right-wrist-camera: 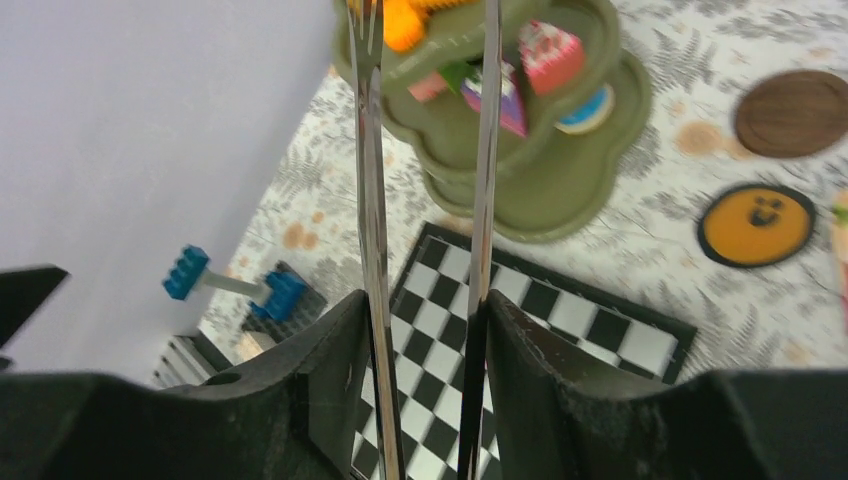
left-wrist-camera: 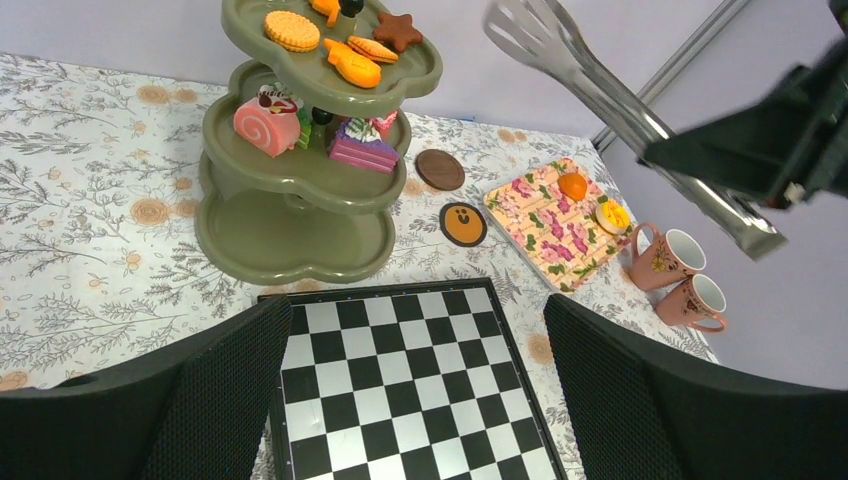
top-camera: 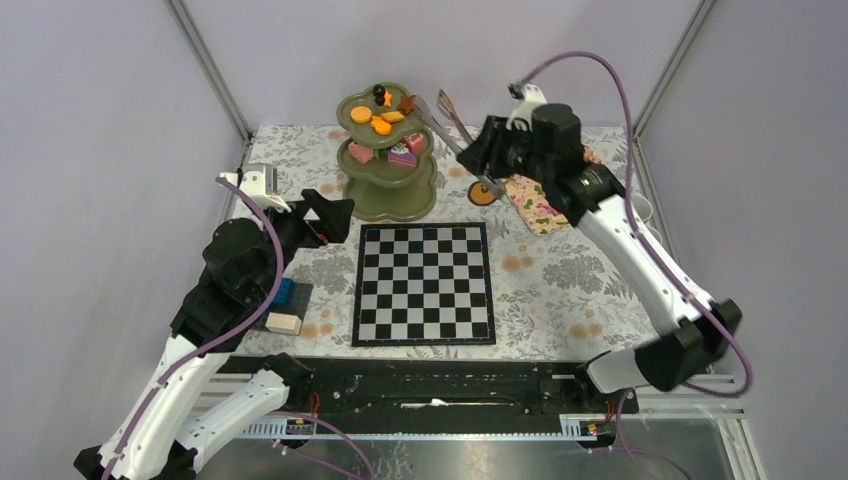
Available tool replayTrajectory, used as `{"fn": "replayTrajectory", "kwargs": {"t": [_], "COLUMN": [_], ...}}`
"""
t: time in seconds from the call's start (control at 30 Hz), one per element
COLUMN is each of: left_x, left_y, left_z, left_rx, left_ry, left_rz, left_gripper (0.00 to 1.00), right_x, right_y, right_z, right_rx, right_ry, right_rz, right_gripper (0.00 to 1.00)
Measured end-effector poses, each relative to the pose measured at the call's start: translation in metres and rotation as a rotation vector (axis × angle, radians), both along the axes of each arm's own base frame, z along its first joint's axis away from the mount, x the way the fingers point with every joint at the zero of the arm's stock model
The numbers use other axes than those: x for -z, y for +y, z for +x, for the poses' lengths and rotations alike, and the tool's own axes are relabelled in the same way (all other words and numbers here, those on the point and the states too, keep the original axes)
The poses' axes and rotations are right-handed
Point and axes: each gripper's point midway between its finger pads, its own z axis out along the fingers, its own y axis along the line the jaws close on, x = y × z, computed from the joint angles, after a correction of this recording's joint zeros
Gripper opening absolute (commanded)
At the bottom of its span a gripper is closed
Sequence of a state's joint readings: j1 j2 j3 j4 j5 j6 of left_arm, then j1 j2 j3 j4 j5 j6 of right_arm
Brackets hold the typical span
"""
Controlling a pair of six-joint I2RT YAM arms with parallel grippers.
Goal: Serve the afternoon tea
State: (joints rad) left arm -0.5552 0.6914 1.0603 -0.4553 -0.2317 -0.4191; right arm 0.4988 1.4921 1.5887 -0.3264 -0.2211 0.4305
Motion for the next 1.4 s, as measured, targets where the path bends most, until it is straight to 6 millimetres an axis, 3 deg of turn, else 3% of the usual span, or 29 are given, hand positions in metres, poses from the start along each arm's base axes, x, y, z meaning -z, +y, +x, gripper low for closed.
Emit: {"fn": "replayTrajectory", "kwargs": {"t": [0.17, 0.27, 0.37, 0.47, 0.63, 0.73, 1.03, 1.4], "left_x": [0.001, 0.002, 0.004, 0.005, 0.004, 0.004, 0.003, 0.002], "left_y": [-0.004, -0.008, -0.009, -0.010, -0.011, -0.011, -0.011, -0.009], "left_z": [0.003, 0.005, 0.006, 0.006, 0.005, 0.005, 0.004, 0.001], "left_rx": [0.013, 0.023, 0.027, 0.031, 0.037, 0.036, 0.036, 0.035], "left_ry": [0.003, 0.008, 0.008, 0.010, 0.008, 0.008, 0.010, 0.007], "left_rz": [0.000, 0.000, -0.004, -0.006, -0.008, -0.009, -0.020, -0.021], "left_gripper": [0.99, 0.99, 0.99, 0.99, 0.99, 0.99, 0.99, 0.99], "right_x": [0.026, 0.069, 0.129, 0.176, 0.212, 0.218, 0.198, 0.221], "right_y": [-0.060, -0.110, -0.165, -0.208, -0.245, -0.258, -0.286, -0.310], "right_z": [-0.018, -0.015, -0.013, -0.019, -0.014, -0.006, 0.055, 0.113], "right_rx": [0.102, 0.226, 0.376, 0.504, 0.623, 0.674, 0.779, 0.793], "right_ry": [-0.023, 0.046, 0.175, 0.318, 0.446, 0.482, 0.430, 0.487], "right_rz": [-0.038, -0.077, -0.125, -0.172, -0.217, -0.255, -0.318, -0.374], "right_gripper": [0.48, 0.48, 0.48, 0.48, 0.50, 0.52, 0.62, 0.65]}}
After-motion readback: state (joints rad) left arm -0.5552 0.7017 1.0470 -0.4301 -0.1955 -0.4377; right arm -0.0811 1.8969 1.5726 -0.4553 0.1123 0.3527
